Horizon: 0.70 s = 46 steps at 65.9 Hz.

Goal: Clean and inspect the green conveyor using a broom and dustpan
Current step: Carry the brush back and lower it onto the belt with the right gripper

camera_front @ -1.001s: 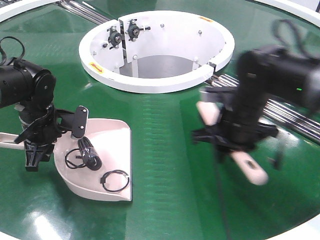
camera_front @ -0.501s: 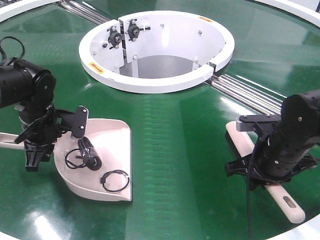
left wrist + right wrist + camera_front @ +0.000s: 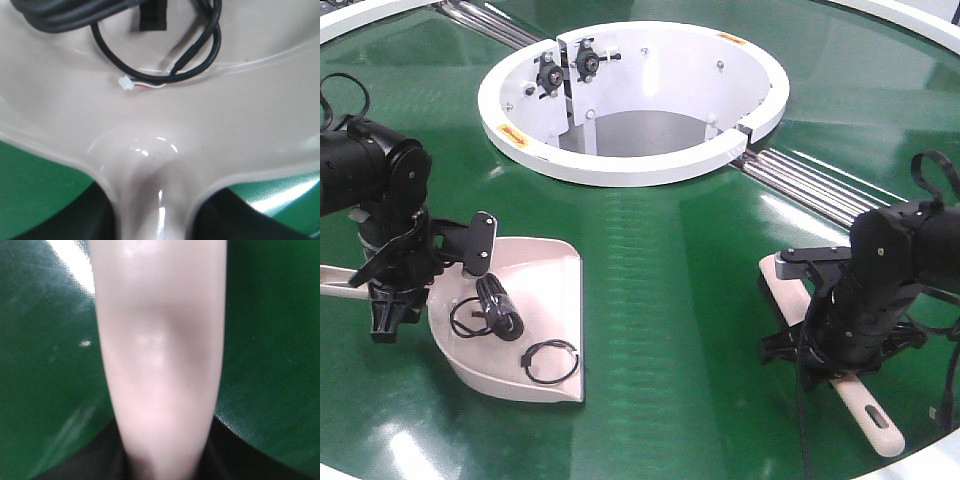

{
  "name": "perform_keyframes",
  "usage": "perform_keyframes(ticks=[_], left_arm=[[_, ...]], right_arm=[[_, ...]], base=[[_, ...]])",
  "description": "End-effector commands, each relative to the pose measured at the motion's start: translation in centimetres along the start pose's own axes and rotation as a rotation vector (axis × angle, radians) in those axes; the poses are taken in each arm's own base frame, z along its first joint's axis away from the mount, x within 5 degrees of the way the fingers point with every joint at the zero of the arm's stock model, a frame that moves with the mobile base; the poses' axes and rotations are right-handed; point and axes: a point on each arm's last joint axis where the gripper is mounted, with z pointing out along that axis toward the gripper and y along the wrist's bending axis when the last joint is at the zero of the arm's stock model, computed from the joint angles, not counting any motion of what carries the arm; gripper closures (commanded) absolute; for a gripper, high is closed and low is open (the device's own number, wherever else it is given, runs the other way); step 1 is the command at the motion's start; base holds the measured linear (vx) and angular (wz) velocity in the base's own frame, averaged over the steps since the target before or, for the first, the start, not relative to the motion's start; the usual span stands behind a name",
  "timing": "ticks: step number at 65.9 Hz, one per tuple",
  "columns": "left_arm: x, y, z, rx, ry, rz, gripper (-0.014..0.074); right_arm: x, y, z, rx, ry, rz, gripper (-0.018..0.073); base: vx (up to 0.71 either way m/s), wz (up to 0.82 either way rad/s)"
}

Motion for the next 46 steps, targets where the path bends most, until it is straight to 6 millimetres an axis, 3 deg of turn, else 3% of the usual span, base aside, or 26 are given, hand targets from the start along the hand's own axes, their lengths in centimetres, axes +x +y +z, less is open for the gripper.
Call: perform_keyframes(ticks=[1, 46], left_arm=[[0.29, 0.26, -2.50, -0.079, -0.029, -0.024, 0.0602], [0.29, 0.26, -2.50, -0.080, -0.029, -0.024, 0.0602]], right_arm=[[-0.55, -0.15, -1.36, -0.007, -0.075, -0.011, 0.0563], [-0.51, -0.08, -1.36, -0.011, -0.072, -0.023, 0.0557]], base=[[0.00, 0.00], [0.00, 0.00]])
